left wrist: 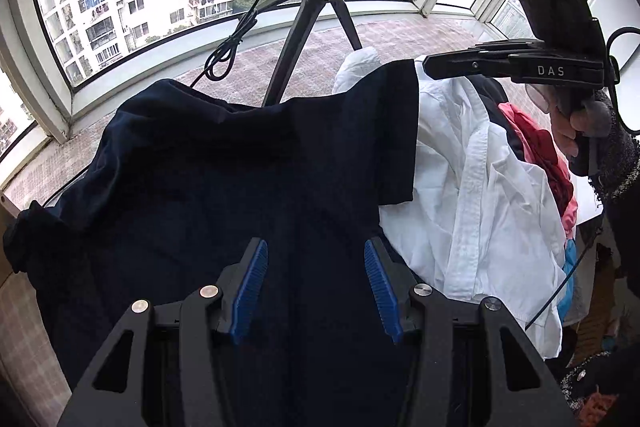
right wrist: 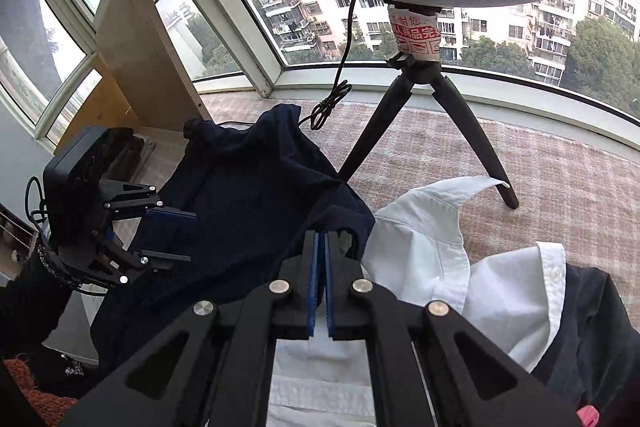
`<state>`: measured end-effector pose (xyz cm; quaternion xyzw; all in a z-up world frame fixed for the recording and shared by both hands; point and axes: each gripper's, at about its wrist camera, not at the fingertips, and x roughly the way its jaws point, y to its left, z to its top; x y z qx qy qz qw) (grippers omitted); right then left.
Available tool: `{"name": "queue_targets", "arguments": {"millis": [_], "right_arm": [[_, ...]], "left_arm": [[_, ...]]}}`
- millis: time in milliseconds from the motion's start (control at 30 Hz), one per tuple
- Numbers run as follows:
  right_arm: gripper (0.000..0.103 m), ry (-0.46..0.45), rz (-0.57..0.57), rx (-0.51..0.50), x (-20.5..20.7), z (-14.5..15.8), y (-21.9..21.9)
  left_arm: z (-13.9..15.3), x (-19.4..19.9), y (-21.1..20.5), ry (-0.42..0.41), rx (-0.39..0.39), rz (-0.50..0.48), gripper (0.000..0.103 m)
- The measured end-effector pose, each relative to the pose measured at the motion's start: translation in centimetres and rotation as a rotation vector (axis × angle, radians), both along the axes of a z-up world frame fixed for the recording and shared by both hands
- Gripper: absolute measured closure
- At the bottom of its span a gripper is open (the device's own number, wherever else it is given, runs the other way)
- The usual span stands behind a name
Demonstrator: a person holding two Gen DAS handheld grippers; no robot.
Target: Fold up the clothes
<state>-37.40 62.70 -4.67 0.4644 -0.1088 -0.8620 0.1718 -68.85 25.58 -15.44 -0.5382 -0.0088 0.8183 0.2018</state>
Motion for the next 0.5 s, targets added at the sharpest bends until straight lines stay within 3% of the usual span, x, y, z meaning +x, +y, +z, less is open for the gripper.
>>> {"name": "queue_targets", "arguments": {"millis": [100,133,200,233,267,333,433,500], "right_arm": [[0.100,0.059,0.014,0.016,0.8,2.3,-0.2],[0.099,0.042,0.019,0.025,0.7,2.3,-0.2],[0.083,-0.040,0.022,0.065,0.2,0.7,-0.2],[0.059,-0.079,0.003,0.101,0.1,-0.5,-0.1],[0.051,-0.113,-0.016,0.140,0.0,-2.0,0.2],[0.051,-0.148,-0.036,0.160,-0.4,-4.2,0.5],[0.051,-0.130,-0.022,0.083,-1.3,-5.6,0.5],[0.075,-0.126,0.010,0.068,-2.1,-5.9,-0.2]], "left_arm": [[-1.6,-1.9,-0.5,-0.026,0.031,0.022,0.055],[-2.0,-2.4,-0.8,-0.037,0.052,0.029,0.055],[-2.5,-2.6,-0.6,-0.041,0.055,0.018,0.055],[-2.7,-2.6,-0.3,-0.038,0.042,0.007,0.055],[-2.8,-2.5,0.0,-0.035,0.035,-0.005,0.055],[-2.9,-2.3,0.5,-0.035,0.050,-0.026,0.055],[-2.9,-1.9,1.0,-0.034,0.055,-0.033,0.055],[-2.8,-1.5,1.0,-0.031,0.053,-0.030,0.054]]}}
